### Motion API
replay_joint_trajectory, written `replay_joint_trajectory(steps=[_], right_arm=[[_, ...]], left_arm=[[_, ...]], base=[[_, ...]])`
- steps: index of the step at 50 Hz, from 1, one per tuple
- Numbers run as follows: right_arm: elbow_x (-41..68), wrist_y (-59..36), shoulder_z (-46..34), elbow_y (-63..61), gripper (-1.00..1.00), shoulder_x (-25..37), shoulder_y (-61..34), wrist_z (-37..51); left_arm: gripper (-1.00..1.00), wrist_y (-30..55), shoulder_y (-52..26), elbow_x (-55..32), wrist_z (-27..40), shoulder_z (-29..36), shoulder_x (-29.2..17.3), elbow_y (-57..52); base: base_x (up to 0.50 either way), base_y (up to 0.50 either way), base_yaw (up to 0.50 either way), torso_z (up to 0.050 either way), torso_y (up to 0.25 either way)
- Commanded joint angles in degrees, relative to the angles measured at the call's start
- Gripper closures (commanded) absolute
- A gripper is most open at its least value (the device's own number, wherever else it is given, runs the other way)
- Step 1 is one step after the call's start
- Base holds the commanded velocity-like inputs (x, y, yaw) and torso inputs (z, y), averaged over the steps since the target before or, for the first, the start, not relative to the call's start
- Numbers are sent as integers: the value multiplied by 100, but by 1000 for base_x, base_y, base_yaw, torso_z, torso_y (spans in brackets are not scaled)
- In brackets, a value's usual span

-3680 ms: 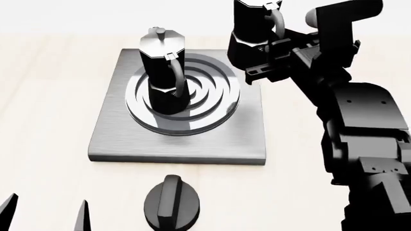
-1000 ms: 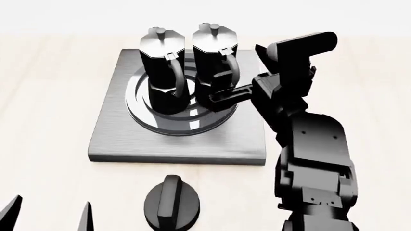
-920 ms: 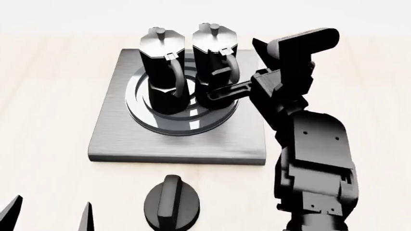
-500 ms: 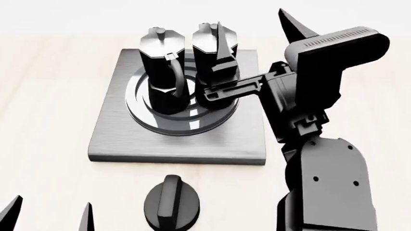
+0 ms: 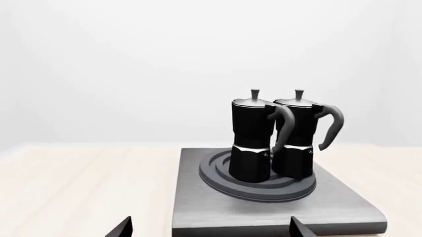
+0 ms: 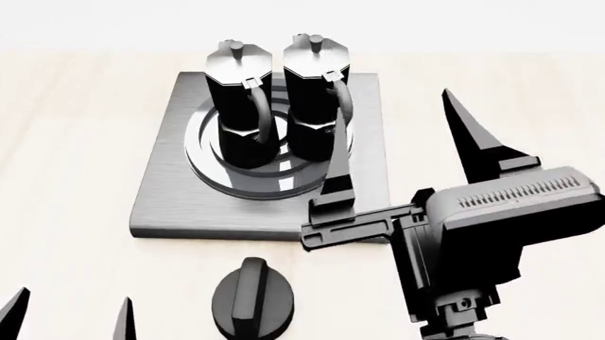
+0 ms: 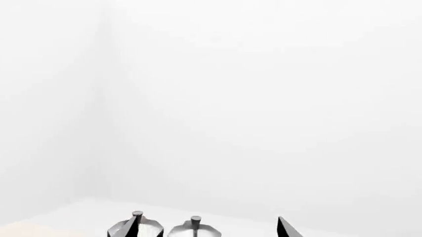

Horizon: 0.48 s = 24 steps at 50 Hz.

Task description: Put both moka pots on the stove.

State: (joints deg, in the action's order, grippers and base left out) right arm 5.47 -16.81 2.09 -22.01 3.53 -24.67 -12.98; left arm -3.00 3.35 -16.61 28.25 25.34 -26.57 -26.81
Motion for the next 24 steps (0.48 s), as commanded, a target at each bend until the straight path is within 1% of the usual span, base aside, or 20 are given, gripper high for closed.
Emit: replay_joint_trajectory(steps=[1, 10, 17, 24], right_arm=[[146, 369, -6, -379, -100, 35, 991, 219], [293, 521, -34, -420, -100, 104, 1443, 268], [379, 871, -38, -123, -100, 112, 1848, 285], [494, 1092, -128, -91, -100, 88, 2130, 298]], left_arm=[[-100, -47, 6, -7, 3, -4, -4, 28], [-100, -37, 12, -44, 41, -55, -45, -19], [-100, -35, 14, -46, 59, -61, -56, -37], [-100, -45, 39, -34, 80, -63, -70, -56]], base=[[0, 0, 0, 0, 0], [0, 0, 0, 0, 0], [0, 0, 0, 0, 0], [0, 0, 0, 0, 0]])
